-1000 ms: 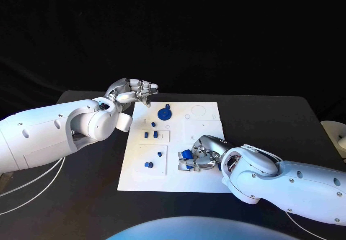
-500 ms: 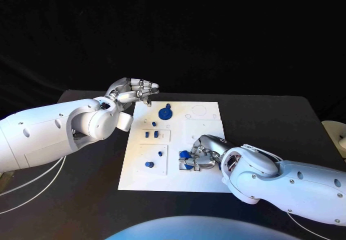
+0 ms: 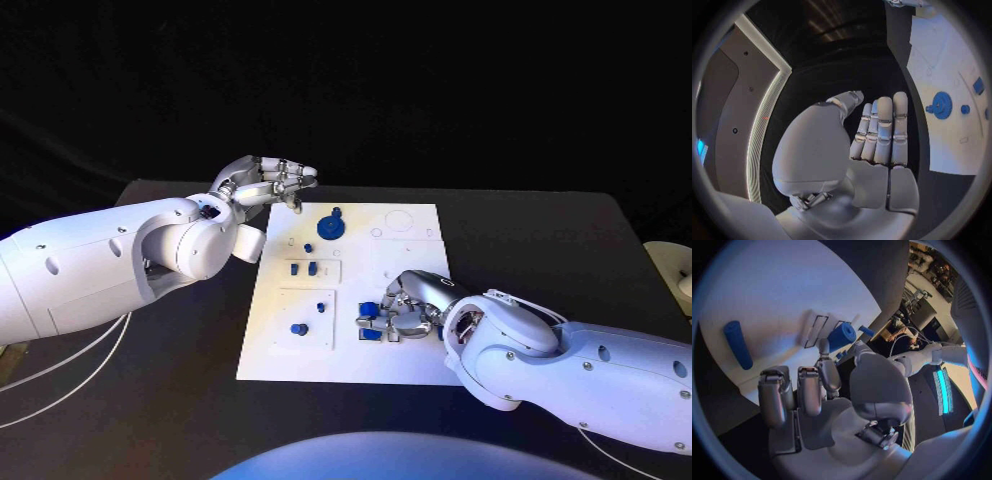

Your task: Assemble the parts on the task board

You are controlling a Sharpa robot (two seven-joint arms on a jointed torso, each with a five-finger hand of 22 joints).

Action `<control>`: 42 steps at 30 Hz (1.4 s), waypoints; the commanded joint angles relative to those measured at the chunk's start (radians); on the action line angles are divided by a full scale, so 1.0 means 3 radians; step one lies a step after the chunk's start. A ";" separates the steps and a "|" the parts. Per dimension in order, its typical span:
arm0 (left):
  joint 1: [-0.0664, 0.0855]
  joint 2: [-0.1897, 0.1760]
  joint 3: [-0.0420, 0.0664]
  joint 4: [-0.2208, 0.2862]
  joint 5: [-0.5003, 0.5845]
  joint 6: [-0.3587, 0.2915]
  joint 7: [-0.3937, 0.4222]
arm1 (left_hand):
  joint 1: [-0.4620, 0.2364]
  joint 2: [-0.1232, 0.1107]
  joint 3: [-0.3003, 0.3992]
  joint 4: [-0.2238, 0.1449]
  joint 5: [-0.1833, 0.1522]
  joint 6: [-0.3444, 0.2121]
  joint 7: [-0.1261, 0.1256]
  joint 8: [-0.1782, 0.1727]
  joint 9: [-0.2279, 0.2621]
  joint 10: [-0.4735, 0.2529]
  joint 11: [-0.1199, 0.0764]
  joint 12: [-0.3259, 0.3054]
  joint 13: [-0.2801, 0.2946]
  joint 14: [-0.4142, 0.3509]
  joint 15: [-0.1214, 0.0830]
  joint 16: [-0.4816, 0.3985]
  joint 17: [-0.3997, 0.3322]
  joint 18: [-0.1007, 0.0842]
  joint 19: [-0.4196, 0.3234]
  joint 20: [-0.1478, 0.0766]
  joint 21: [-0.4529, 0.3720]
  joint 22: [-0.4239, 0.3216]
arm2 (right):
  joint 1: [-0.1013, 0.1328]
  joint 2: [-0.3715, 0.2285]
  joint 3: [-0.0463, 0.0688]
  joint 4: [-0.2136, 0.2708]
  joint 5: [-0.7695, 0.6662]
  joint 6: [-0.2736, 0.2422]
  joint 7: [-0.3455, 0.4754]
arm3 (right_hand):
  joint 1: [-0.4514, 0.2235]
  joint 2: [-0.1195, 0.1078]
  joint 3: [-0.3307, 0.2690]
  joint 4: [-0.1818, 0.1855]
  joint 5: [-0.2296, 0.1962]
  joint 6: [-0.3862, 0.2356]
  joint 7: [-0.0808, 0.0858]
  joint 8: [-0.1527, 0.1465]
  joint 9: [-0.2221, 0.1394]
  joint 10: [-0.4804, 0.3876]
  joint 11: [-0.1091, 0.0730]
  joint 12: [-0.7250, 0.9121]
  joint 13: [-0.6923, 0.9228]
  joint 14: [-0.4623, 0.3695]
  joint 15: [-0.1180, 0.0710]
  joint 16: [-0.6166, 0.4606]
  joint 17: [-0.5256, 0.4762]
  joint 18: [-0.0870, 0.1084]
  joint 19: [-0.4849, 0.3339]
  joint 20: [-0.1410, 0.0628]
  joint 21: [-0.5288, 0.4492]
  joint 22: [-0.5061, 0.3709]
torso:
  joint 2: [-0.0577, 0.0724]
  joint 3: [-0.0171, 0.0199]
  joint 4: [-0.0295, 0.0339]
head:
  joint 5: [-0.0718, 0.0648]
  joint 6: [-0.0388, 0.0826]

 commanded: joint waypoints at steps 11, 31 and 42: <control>0.0003 -0.0004 0.0002 0.0009 -0.0006 0.0045 0.0017 | -0.0031 -0.0007 0.0007 0.0013 0.0002 -0.0017 -0.0006 0.0016 0.0003 -0.0029 -0.0005 0.0017 0.0005 -0.0023 -0.0001 0.0021 -0.0003 0.0018 -0.0015 0.0016 -0.0010 -0.0004 | -0.0004 -0.0205 0.0001 0.0178 -0.0025 -0.0037 0.0241 | 0.0543 0.0169 -0.0024 -0.0032 0.0141 -0.0050 -0.0009 0.0029 -0.0021 0.0017 -0.0007 -0.0005 0.0097 0.0210 -0.0011 -0.0006 0.0102 -0.0048 0.0349 -0.0022 0.0015 0.0878 | -0.0002 0.0000 -0.0005 | 0.0009 0.0009; 0.0002 -0.0004 0.0002 0.0005 -0.0006 0.0047 0.0017 | -0.0033 -0.0006 0.0007 0.0014 0.0002 -0.0020 -0.0006 0.0017 0.0003 -0.0035 -0.0004 0.0019 0.0005 -0.0024 0.0000 0.0023 -0.0004 0.0018 -0.0016 0.0017 -0.0011 -0.0004 | -0.0006 -0.0288 0.0001 0.0185 0.0045 0.0008 0.0334 | 0.0863 0.0240 0.0028 -0.0021 0.0110 -0.0020 -0.0020 0.0028 -0.0055 0.0048 -0.0017 0.0041 0.0143 0.0229 -0.0017 0.0030 0.0210 -0.0048 0.0349 -0.0027 0.0015 0.0878 | 0.0002 -0.0003 0.0002 | 0.0010 0.0014; 0.0002 -0.0005 0.0002 0.0007 -0.0006 0.0048 0.0015 | -0.0034 0.0003 0.0012 0.0014 0.0004 -0.0021 -0.0006 0.0021 0.0004 -0.0043 -0.0003 0.0024 0.0006 -0.0027 0.0000 0.0026 -0.0004 0.0018 -0.0017 0.0018 -0.0012 -0.0004 | -0.0008 -0.0194 0.0000 0.0109 0.0069 0.0130 0.0354 | 0.0944 0.0270 0.0052 -0.0032 0.0100 -0.0002 -0.0031 0.0034 -0.0065 0.0063 -0.0026 0.0065 0.0165 0.0233 -0.0025 0.0040 0.0239 -0.0048 0.0349 -0.0032 0.0015 0.0878 | 0.0004 -0.0001 0.0001 | 0.0020 0.0004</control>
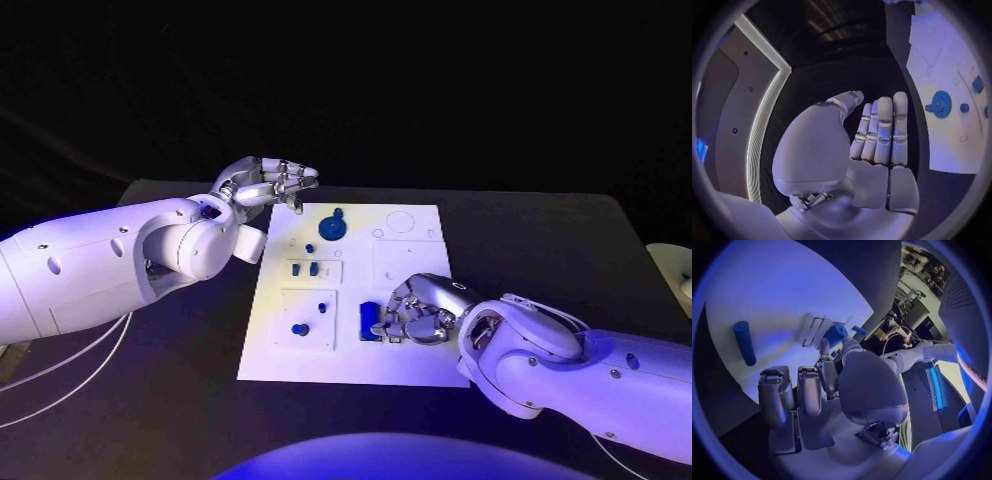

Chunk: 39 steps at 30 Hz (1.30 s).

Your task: Assemble the parts on the task board

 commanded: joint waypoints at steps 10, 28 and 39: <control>0.0003 0.0001 0.0002 0.0010 -0.0006 0.0050 0.0009 | -0.0034 0.0003 0.0012 0.0014 0.0004 -0.0021 -0.0006 0.0021 0.0005 -0.0018 -0.0003 0.0013 0.0005 -0.0027 0.0000 0.0012 -0.0005 0.0019 -0.0017 0.0018 -0.0012 -0.0004 | -0.0010 0.0067 -0.0001 -0.0061 -0.0056 0.0241 0.0000 | 0.0247 -0.0039 0.0066 0.0008 -0.0504 0.0032 -0.0007 0.0025 -0.0033 0.0024 -0.0009 0.0006 0.0166 0.0234 -0.0026 0.0018 0.0260 -0.0047 0.0349 -0.0036 0.0016 0.0876 | -0.0004 -0.0003 -0.0003 | 0.0003 -0.0013; 0.0003 0.0004 0.0002 0.0002 -0.0006 0.0054 0.0010 | -0.0033 0.0008 0.0015 0.0014 0.0004 -0.0021 -0.0006 0.0024 0.0006 -0.0022 -0.0003 0.0016 0.0006 -0.0028 0.0001 0.0014 -0.0006 0.0019 -0.0017 0.0018 -0.0013 -0.0004 | -0.0002 -0.0057 0.0004 -0.0003 0.0012 -0.0162 0.0195 | 0.0195 -0.0063 0.0056 0.0017 -0.0328 0.0010 0.0005 0.0015 -0.0053 -0.0005 0.0001 -0.0076 0.0124 0.0227 -0.0020 0.0003 0.0227 -0.0047 0.0349 -0.0032 0.0016 0.0876 | -0.0008 0.0001 -0.0005 | 0.0001 -0.0006; 0.0002 0.0010 0.0002 -0.0004 -0.0003 0.0048 0.0029 | -0.0035 0.0010 0.0016 0.0015 0.0004 -0.0023 -0.0006 0.0025 0.0006 -0.0024 -0.0003 0.0019 0.0007 -0.0029 0.0001 0.0015 -0.0006 0.0019 -0.0017 0.0019 -0.0013 -0.0004 | 0.0121 -0.0519 0.0013 0.0095 0.0280 -0.0349 0.0465 | 0.0334 -0.0131 0.0117 0.0002 -0.0236 -0.0162 0.0082 -0.0121 -0.0120 -0.0076 0.0061 -0.0222 0.0045 0.0222 0.0028 -0.0008 0.0213 -0.0047 0.0349 0.0003 0.0016 0.0876 | -0.0011 -0.0001 -0.0024 | -0.0043 0.0026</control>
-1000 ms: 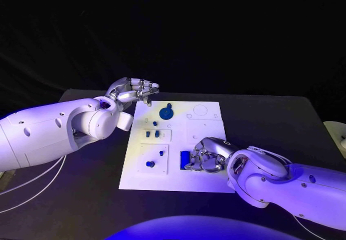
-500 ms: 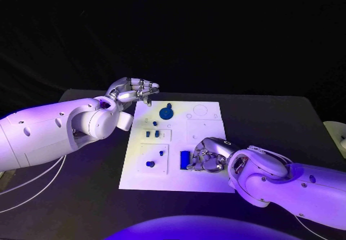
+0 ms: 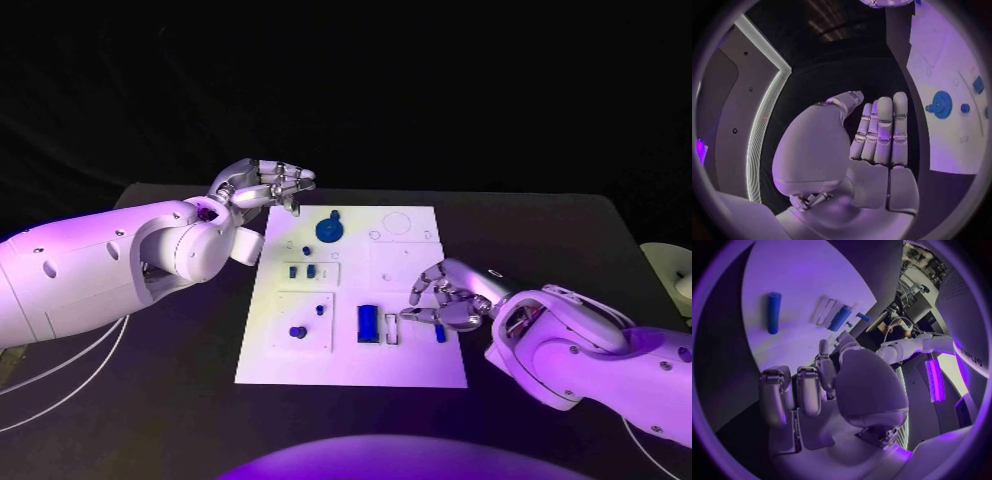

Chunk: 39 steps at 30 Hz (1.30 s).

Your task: Assemble the parts on the task board

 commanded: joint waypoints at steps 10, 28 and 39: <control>0.0001 0.0012 0.0002 0.0000 -0.0001 0.0058 0.0047 | -0.0036 0.0010 0.0007 0.0005 0.0004 -0.0024 -0.0006 0.0013 0.0003 -0.0025 -0.0003 0.0021 0.0006 -0.0030 0.0001 0.0016 -0.0003 0.0019 -0.0005 0.0007 -0.0013 -0.0004 | -0.0042 -0.0287 -0.0008 -0.0021 -0.0090 -0.0012 0.0012 | 0.0089 -0.0025 0.0072 0.0011 0.0110 -0.0069 0.0046 -0.0127 -0.0066 -0.0022 0.0063 -0.0037 -0.0099 0.0225 0.0059 -0.0003 0.0231 -0.0048 0.0349 0.0058 0.0015 0.0878 | -0.0006 0.0011 -0.0057 | -0.0077 0.0028; 0.0001 0.0013 0.0001 -0.0005 0.0000 0.0079 0.0039 | -0.0039 0.0011 0.0007 0.0007 0.0003 -0.0027 -0.0005 0.0015 0.0004 -0.0027 -0.0003 0.0027 0.0008 -0.0031 0.0002 0.0018 -0.0004 0.0019 -0.0006 0.0008 -0.0014 -0.0005 | -0.0222 -0.0260 -0.0016 -0.0050 -0.0315 0.0079 -0.0353 | -0.0142 -0.0023 0.0038 0.0025 0.0078 0.0058 0.0025 -0.0145 -0.0082 0.0011 0.0050 0.0010 -0.0073 0.0232 0.0053 0.0008 0.0263 -0.0048 0.0349 0.0063 0.0015 0.0878 | -0.0003 0.0004 -0.0042 | -0.0094 0.0015; 0.0001 0.0008 0.0001 -0.0003 0.0000 0.0084 0.0033 | -0.0042 0.0012 0.0006 0.0009 0.0003 -0.0028 -0.0005 0.0016 0.0004 -0.0028 -0.0003 0.0029 0.0008 -0.0032 0.0002 0.0019 -0.0004 0.0019 -0.0007 0.0008 -0.0014 -0.0005 | -0.0244 -0.0164 -0.0017 -0.0126 -0.0327 0.0125 -0.0389 | -0.0138 -0.0011 0.0051 0.0016 0.0070 0.0092 0.0009 -0.0135 -0.0077 0.0009 0.0039 -0.0002 -0.0080 0.0233 0.0046 0.0009 0.0268 -0.0048 0.0349 0.0060 0.0015 0.0878 | -0.0005 0.0001 -0.0047 | -0.0088 -0.0006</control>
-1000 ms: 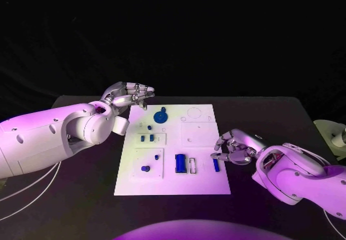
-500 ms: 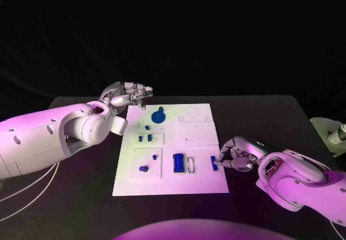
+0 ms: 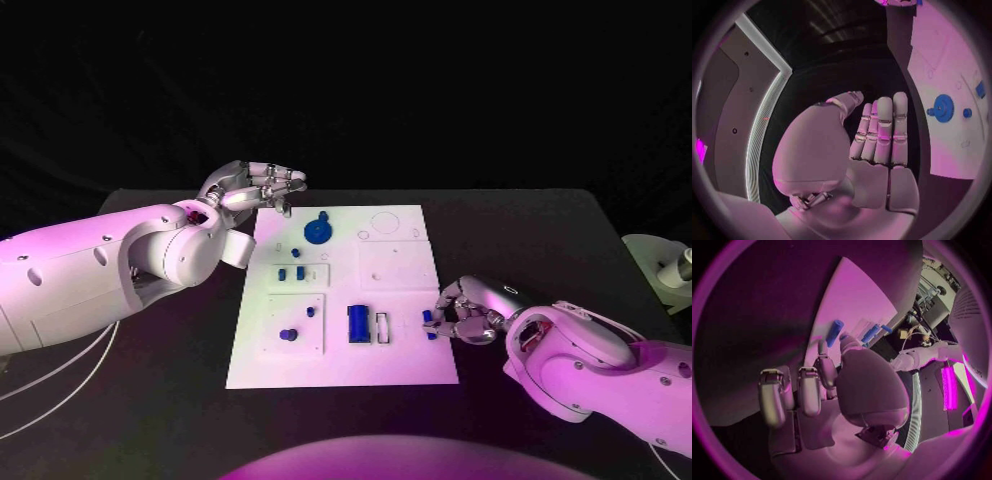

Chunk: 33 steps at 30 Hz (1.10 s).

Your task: Assemble the parts on the task board

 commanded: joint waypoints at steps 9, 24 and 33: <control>0.0002 0.0005 0.0002 0.0007 -0.0001 0.0066 0.0022 | -0.0029 -0.0001 0.0006 0.0009 0.0003 -0.0028 -0.0005 0.0016 0.0005 -0.0028 -0.0003 0.0013 0.0003 -0.0032 0.0002 0.0019 -0.0005 0.0019 -0.0007 0.0008 -0.0014 -0.0005 | -0.0047 0.0106 -0.0005 -0.0090 -0.0238 0.0323 -0.0135 | 0.0194 -0.0002 0.0113 -0.0060 -0.0027 0.0078 -0.0041 0.0002 0.0019 0.0011 -0.0041 0.0003 0.0060 0.0241 -0.0015 0.0013 0.0285 -0.0048 0.0349 -0.0016 0.0016 0.0876 | -0.0003 0.0000 -0.0004 | 0.0001 -0.0022; 0.0002 0.0000 0.0002 0.0008 -0.0003 0.0069 0.0014 | -0.0035 0.0001 0.0006 0.0012 0.0003 -0.0030 -0.0005 0.0018 0.0005 -0.0032 -0.0002 0.0017 0.0004 -0.0032 0.0003 0.0021 -0.0006 0.0019 -0.0007 0.0009 -0.0015 -0.0005 | -0.0083 0.0197 -0.0010 -0.0101 -0.0604 0.0587 -0.0290 | 0.0503 -0.0116 0.0394 -0.0131 -0.0267 0.0135 -0.0065 0.0008 0.0036 0.0018 -0.0064 0.0026 0.0083 0.0248 -0.0037 0.0023 0.0326 -0.0048 0.0349 -0.0040 0.0016 0.0876 | -0.0010 -0.0002 -0.0003 | 0.0007 -0.0033; 0.0002 -0.0001 0.0002 0.0009 -0.0005 0.0066 0.0011 | -0.0035 0.0001 0.0006 0.0012 0.0003 -0.0030 -0.0005 0.0018 0.0005 -0.0032 -0.0002 0.0017 0.0004 -0.0032 0.0003 0.0021 -0.0006 0.0019 -0.0007 0.0009 -0.0015 -0.0005 | -0.0085 0.0199 -0.0009 -0.0040 -0.0634 0.0387 -0.0352 | 0.0519 -0.0206 0.0695 -0.0076 0.0132 0.0163 -0.0084 0.0018 0.0057 0.0032 -0.0081 0.0041 0.0099 0.0251 -0.0051 0.0026 0.0345 -0.0048 0.0349 -0.0052 0.0016 0.0876 | -0.0009 0.0001 -0.0004 | 0.0012 -0.0023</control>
